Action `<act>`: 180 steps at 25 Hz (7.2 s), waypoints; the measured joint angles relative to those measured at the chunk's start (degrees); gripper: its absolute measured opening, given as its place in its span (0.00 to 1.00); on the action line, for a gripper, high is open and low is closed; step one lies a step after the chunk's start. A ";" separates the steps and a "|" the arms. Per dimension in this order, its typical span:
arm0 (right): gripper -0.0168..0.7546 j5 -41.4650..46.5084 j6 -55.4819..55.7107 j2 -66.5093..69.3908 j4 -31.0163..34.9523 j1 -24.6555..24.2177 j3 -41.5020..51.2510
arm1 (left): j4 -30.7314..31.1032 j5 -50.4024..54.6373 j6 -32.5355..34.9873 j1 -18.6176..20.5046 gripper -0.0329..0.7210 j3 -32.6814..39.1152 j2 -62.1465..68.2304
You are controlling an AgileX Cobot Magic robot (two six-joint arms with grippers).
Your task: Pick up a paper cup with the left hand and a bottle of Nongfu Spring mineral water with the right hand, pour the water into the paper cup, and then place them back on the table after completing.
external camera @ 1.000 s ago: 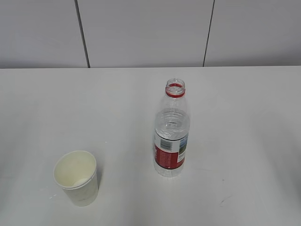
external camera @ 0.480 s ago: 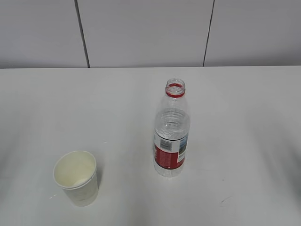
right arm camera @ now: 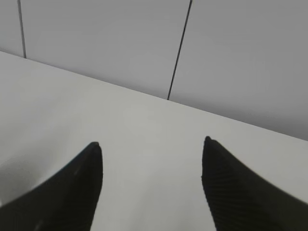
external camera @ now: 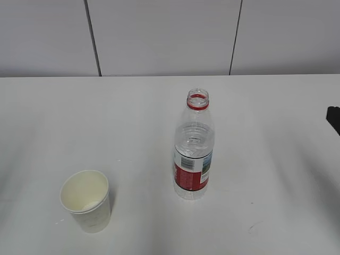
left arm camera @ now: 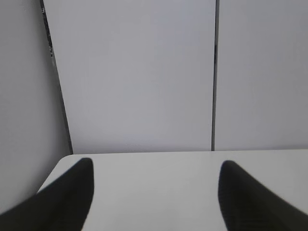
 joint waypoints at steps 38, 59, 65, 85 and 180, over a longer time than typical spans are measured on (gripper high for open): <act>0.65 -26.10 -2.30 30.77 -11.07 0.00 -0.21 | 32.72 -27.45 -17.17 0.00 0.66 -0.36 45.05; 0.65 -33.92 -3.94 41.15 -15.03 0.00 -1.23 | 43.01 -41.72 -18.16 0.00 0.66 9.17 49.14; 0.65 -34.07 -3.94 41.15 -15.16 0.00 -1.23 | 46.11 -44.86 -18.45 0.00 0.66 10.36 49.14; 0.65 -34.29 -4.79 41.15 -15.25 0.00 -1.23 | 48.90 -40.73 -18.45 0.00 0.66 10.36 49.27; 0.85 -34.34 -2.98 52.70 -30.23 0.00 -10.21 | 45.55 -48.72 -0.91 -11.91 0.61 -6.15 83.04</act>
